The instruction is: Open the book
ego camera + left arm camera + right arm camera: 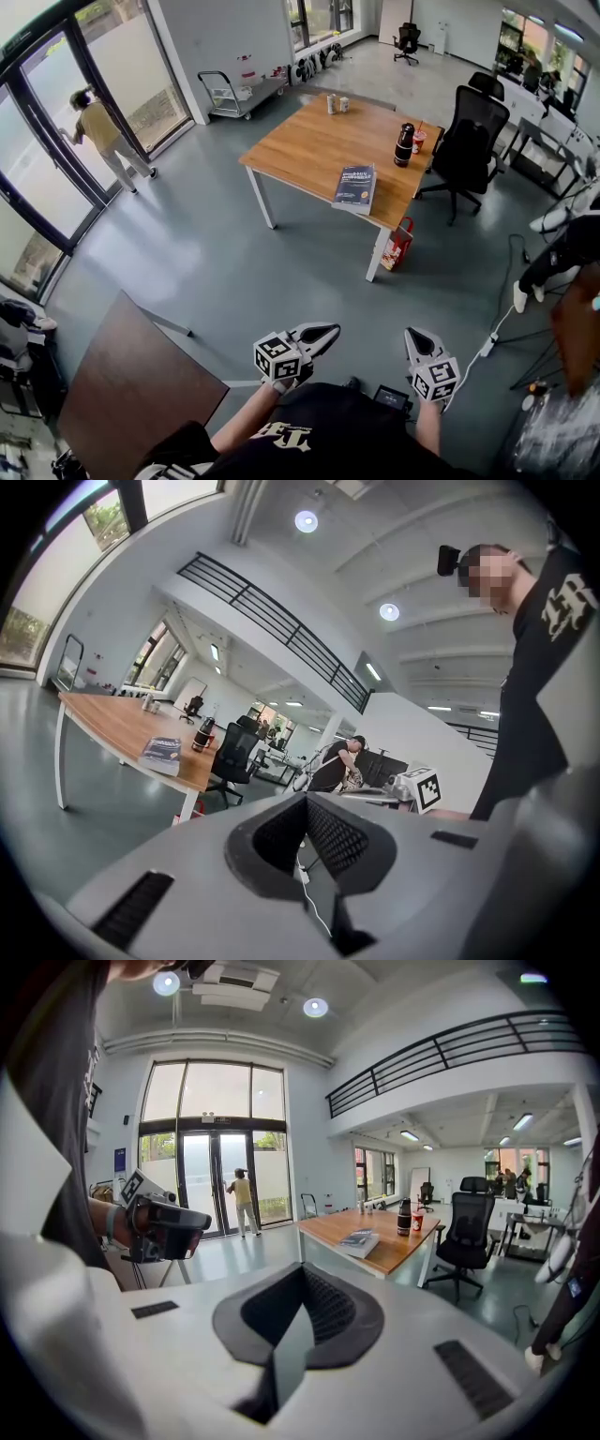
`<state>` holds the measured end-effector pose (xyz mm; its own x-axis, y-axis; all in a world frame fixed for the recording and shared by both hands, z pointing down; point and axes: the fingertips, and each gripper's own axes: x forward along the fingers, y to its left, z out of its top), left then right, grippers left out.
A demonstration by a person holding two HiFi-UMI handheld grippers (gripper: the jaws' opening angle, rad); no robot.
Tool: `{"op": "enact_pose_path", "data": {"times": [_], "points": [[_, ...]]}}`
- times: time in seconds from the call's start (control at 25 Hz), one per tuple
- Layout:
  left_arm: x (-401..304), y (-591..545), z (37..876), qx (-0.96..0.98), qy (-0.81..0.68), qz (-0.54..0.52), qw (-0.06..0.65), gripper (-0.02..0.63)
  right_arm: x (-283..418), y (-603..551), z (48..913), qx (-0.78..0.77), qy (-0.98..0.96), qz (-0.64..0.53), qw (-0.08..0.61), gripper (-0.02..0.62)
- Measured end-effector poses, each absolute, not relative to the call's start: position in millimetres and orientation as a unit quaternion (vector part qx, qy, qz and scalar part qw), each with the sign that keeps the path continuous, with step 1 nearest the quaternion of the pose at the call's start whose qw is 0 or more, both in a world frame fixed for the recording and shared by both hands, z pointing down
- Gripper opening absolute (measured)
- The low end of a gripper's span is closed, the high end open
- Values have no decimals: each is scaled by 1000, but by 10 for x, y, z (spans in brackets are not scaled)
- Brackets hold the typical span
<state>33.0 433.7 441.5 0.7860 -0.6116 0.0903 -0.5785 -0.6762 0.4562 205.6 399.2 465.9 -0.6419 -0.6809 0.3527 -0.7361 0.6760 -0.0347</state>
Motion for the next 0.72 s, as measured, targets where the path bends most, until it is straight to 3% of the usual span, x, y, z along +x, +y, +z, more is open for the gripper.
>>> {"op": "enact_pose_path", "data": {"times": [0.72], "points": [[1260,4273,4420,936,-258,-14,238,6,2956,4104,4713,453,-875,110,130,-12]]}}
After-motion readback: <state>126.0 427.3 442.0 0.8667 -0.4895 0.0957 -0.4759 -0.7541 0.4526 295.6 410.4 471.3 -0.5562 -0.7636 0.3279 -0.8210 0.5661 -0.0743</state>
